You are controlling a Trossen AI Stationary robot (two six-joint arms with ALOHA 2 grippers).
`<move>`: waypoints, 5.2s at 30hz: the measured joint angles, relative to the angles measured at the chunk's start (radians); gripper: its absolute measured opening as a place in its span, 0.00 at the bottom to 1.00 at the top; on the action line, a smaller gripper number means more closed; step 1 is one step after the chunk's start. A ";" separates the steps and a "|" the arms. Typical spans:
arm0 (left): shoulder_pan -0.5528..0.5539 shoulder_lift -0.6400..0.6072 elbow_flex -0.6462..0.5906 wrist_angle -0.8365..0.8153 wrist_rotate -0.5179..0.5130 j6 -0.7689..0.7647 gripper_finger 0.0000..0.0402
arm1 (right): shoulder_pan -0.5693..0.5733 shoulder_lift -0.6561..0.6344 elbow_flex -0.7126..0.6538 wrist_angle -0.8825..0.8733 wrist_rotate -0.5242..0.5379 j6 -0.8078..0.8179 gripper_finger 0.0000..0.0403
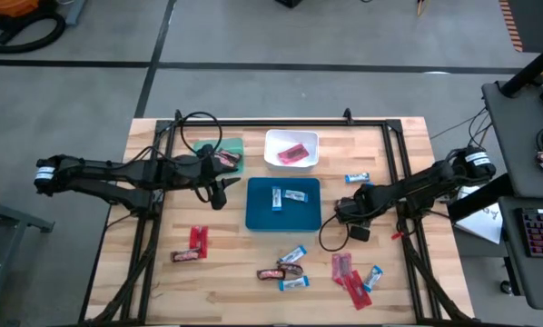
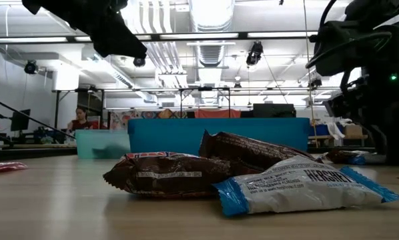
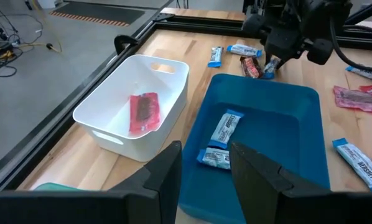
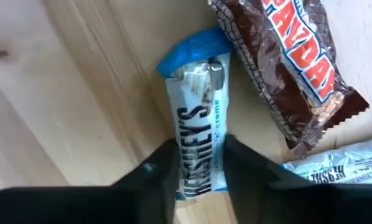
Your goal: Sort candy
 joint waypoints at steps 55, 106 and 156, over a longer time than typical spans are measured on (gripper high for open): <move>-0.195 0.000 0.051 -0.400 0.032 -0.553 0.29 | -0.093 0.353 0.682 0.092 0.160 -0.212 0.09; -0.502 0.582 0.053 -0.610 0.211 -1.478 0.49 | -0.152 0.407 0.701 0.110 0.159 -0.407 0.38; -0.502 0.174 0.049 0.223 -0.087 0.064 0.08 | -0.075 0.187 0.429 0.860 -0.002 -0.541 0.37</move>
